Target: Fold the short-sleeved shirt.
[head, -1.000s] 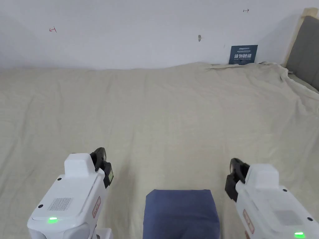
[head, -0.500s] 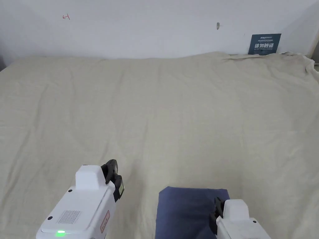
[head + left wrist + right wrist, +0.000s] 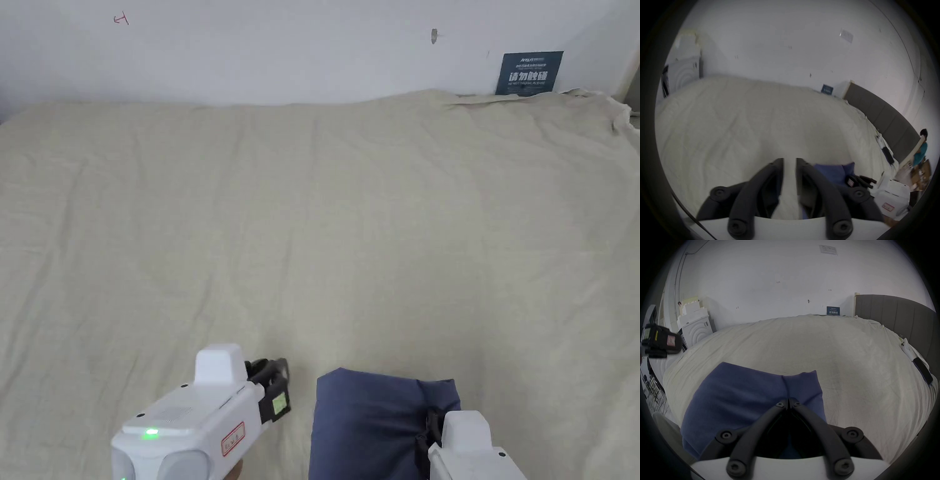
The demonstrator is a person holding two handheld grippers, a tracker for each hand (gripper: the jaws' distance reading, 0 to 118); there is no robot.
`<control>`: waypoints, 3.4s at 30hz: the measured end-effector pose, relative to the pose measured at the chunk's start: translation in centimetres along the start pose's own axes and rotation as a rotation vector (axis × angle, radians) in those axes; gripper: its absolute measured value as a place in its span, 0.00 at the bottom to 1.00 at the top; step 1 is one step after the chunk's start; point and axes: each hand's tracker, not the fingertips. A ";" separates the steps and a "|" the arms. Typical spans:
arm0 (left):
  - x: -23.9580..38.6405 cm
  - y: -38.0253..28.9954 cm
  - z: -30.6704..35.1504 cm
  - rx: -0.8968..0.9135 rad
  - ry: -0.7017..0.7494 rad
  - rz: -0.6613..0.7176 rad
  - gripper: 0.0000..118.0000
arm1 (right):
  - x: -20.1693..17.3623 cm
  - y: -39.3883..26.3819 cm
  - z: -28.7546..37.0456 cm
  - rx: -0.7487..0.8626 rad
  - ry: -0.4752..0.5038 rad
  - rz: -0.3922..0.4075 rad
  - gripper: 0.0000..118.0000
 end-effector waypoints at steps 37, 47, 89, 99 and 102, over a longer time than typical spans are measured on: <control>0.6 1.6 -6.9 -0.426 -0.296 0.011 0.19 | 0.9 7.3 6.3 0.137 0.044 0.031 0.00; -7.0 7.9 -3.2 -0.374 -0.146 -0.070 0.19 | 0.3 16.0 13.3 0.401 0.048 0.081 0.00; -31.2 13.2 3.1 -0.278 0.622 -0.051 1.00 | 0.8 19.2 11.4 0.391 -0.064 0.064 0.00; -22.1 17.0 10.9 0.150 0.598 -0.106 1.00 | 1.4 20.0 13.2 0.405 -0.061 0.058 0.00; -19.5 17.9 12.9 0.302 0.562 -0.136 1.00 | 1.9 20.1 13.6 0.418 -0.069 0.058 0.00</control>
